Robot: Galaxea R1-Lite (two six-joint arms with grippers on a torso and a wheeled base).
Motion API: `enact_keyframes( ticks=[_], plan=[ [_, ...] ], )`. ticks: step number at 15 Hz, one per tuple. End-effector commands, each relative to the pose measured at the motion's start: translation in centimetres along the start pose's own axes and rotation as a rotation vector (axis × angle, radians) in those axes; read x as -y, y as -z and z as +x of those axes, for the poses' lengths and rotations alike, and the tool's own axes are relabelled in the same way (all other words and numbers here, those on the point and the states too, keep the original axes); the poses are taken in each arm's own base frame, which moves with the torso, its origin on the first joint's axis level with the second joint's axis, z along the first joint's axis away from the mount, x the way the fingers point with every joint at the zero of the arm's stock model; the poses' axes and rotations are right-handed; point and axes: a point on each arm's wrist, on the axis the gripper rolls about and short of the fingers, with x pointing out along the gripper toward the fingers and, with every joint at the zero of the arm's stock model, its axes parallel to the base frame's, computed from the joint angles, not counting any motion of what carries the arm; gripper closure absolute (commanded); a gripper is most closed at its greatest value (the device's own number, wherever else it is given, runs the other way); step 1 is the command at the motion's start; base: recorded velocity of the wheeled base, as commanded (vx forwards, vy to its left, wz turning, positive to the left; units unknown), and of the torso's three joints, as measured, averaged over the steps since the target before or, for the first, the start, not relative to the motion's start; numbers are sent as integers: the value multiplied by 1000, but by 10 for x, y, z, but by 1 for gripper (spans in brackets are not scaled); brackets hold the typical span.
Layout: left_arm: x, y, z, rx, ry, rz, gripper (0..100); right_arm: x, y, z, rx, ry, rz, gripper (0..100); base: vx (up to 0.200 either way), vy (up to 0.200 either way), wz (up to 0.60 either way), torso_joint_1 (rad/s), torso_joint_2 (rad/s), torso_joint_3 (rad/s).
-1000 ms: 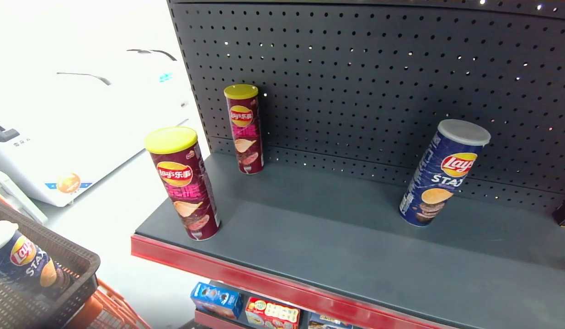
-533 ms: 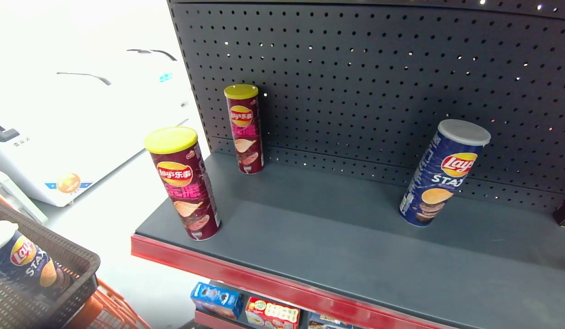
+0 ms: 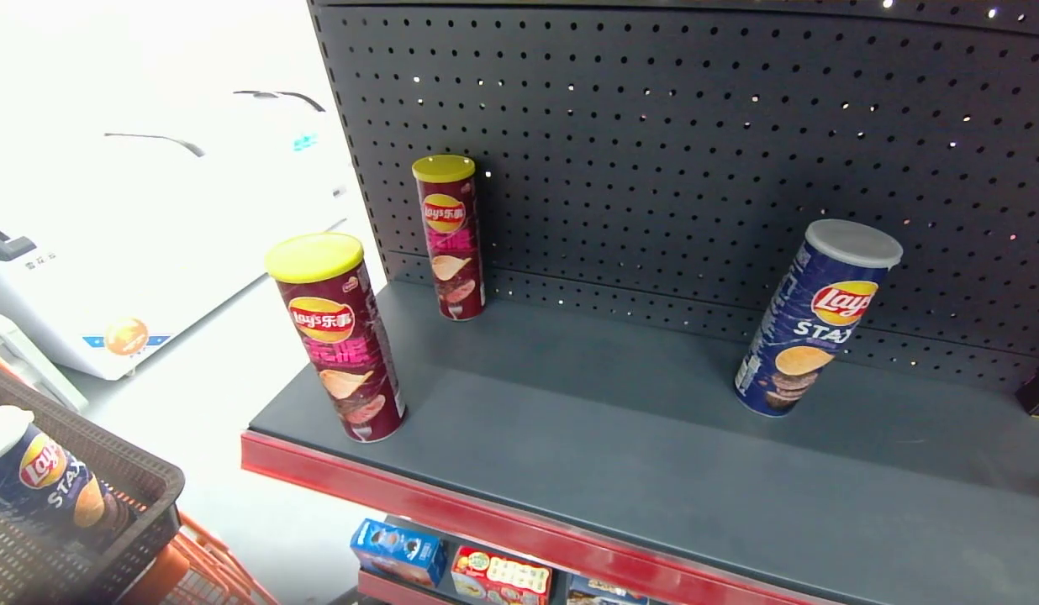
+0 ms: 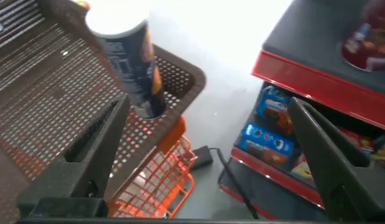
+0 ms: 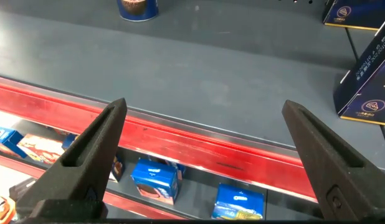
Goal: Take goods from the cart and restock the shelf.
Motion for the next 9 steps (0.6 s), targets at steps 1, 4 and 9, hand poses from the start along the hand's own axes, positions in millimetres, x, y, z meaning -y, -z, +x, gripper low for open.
enact_keyframes(
  ticks=[1,4,9],
  plan=[
    [-16,-32,48,-164,-196,-53,0,0,0,0,1,-2,0,0,0,0,0,0,0,0],
    [-33,-30,82,-239,-274,-59,0,0,0,0,-2,-1,0,0,0,0,0,0,0,0],
    [-41,-10,112,-235,-257,-59,0,0,0,0,0,-1,0,0,0,0,0,0,0,0]
  ],
)
